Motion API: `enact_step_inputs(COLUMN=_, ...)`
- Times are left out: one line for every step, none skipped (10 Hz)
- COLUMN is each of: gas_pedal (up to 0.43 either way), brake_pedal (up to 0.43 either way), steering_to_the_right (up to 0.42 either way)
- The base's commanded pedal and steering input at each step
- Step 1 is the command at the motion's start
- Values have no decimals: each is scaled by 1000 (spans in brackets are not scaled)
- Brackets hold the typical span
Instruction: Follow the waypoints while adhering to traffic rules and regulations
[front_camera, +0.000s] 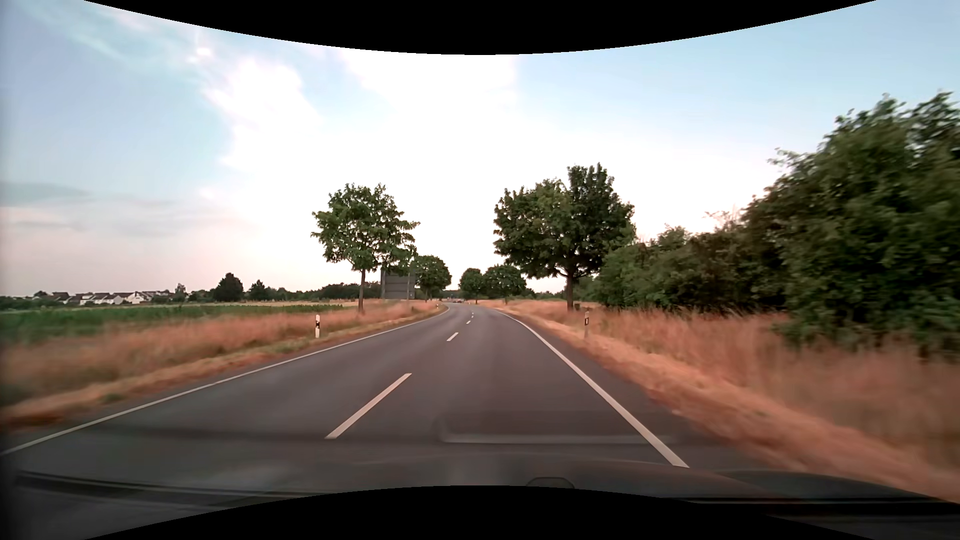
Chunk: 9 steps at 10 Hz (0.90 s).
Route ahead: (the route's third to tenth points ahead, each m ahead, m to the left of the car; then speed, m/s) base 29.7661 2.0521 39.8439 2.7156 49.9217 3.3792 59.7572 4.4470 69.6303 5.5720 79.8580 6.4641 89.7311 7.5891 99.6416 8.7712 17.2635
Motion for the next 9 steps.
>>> enact_step_inputs(gas_pedal=79, brake_pedal=0, steering_to_the_right=-12)
enact_step_inputs(gas_pedal=79, brake_pedal=0, steering_to_the_right=-12)
enact_step_inputs(gas_pedal=79, brake_pedal=0, steering_to_the_right=-12)
enact_step_inputs(gas_pedal=79, brake_pedal=0, steering_to_the_right=-12)
enact_step_inputs(gas_pedal=79, brake_pedal=0, steering_to_the_right=-12)
enact_step_inputs(gas_pedal=79, brake_pedal=0, steering_to_the_right=-12)
enact_step_inputs(gas_pedal=79, brake_pedal=0, steering_to_the_right=-12)
enact_step_inputs(gas_pedal=79, brake_pedal=0, steering_to_the_right=-11)
enact_step_inputs(gas_pedal=79, brake_pedal=0, steering_to_the_right=-12)
